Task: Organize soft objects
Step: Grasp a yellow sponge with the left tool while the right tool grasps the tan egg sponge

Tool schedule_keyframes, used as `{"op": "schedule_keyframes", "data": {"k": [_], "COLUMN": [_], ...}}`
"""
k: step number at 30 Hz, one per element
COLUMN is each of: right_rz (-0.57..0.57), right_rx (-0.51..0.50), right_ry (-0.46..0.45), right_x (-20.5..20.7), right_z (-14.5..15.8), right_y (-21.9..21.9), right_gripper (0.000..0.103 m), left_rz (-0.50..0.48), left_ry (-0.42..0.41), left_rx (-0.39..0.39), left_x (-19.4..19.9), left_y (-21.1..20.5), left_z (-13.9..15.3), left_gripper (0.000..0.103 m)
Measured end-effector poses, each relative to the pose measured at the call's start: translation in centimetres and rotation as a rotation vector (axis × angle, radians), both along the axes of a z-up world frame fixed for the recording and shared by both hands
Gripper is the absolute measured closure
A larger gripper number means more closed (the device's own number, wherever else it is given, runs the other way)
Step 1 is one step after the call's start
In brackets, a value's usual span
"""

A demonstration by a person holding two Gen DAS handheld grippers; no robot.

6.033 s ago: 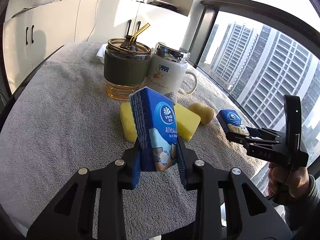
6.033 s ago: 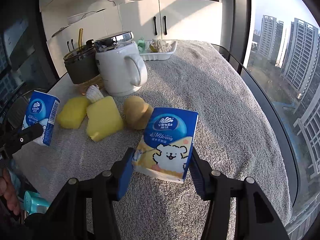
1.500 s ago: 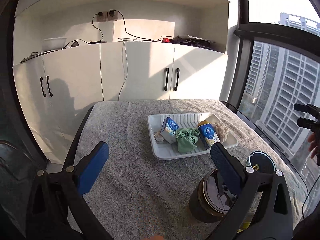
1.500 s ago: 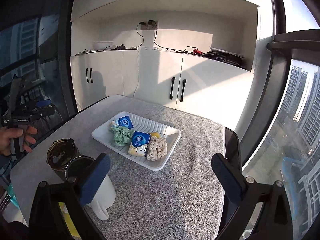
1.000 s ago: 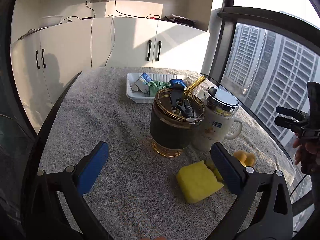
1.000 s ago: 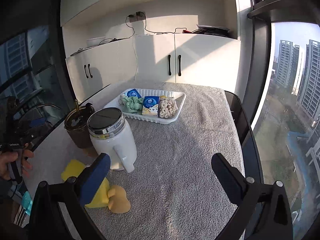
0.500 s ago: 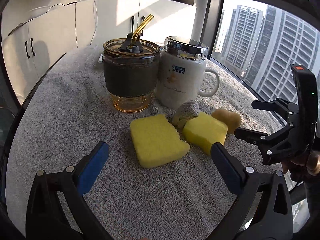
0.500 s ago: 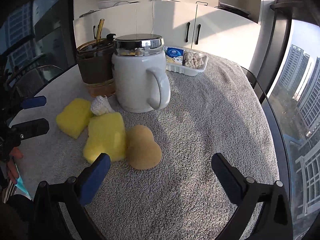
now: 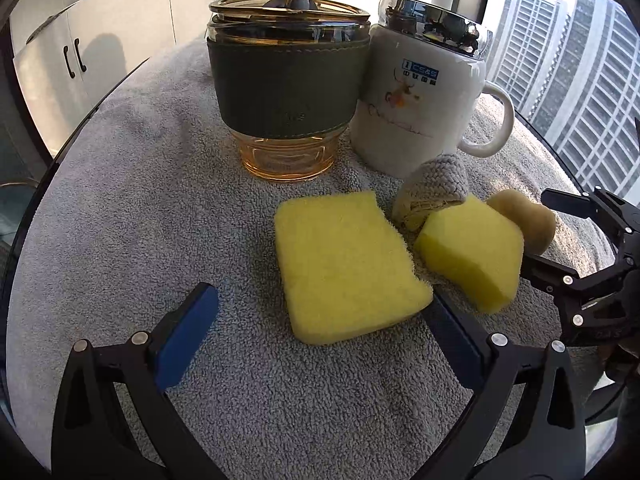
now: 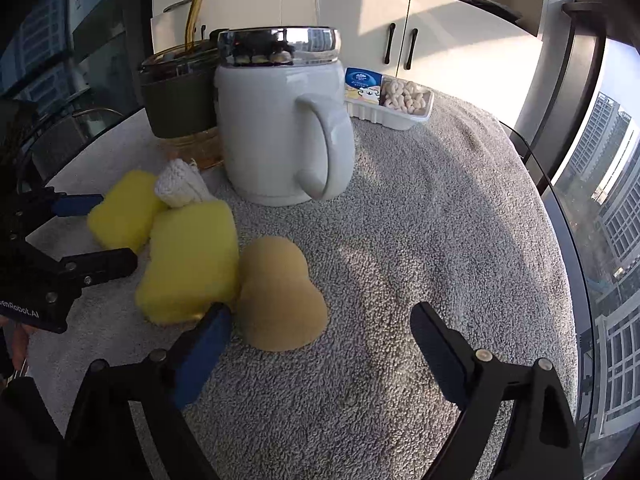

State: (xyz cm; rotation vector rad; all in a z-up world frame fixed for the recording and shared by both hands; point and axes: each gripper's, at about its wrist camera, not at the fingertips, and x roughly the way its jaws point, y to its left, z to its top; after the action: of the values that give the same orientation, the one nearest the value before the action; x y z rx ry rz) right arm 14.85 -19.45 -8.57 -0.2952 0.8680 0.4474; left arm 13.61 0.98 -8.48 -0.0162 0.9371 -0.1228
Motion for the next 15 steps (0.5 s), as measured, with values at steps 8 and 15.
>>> {"op": "schedule_keyframes", "data": {"k": [8,15], "right_rz": [0.050,0.068], "right_rx": [-0.012,0.023], "right_ry": [0.010,0.022], "right_x": [0.5,-0.6], "right_z": [0.0,0.1], "right_y": [1.1,1.4], "right_gripper": [0.024,0.064], "left_rz": [0.023,-0.013], "left_ry": [0.000,-0.049], "left_rx": [-0.004,-0.035], "left_x": [0.1,-0.7], "left_y": [0.5,0.7], "left_z": [0.1,0.4], "left_gripper": [0.004,0.042]}}
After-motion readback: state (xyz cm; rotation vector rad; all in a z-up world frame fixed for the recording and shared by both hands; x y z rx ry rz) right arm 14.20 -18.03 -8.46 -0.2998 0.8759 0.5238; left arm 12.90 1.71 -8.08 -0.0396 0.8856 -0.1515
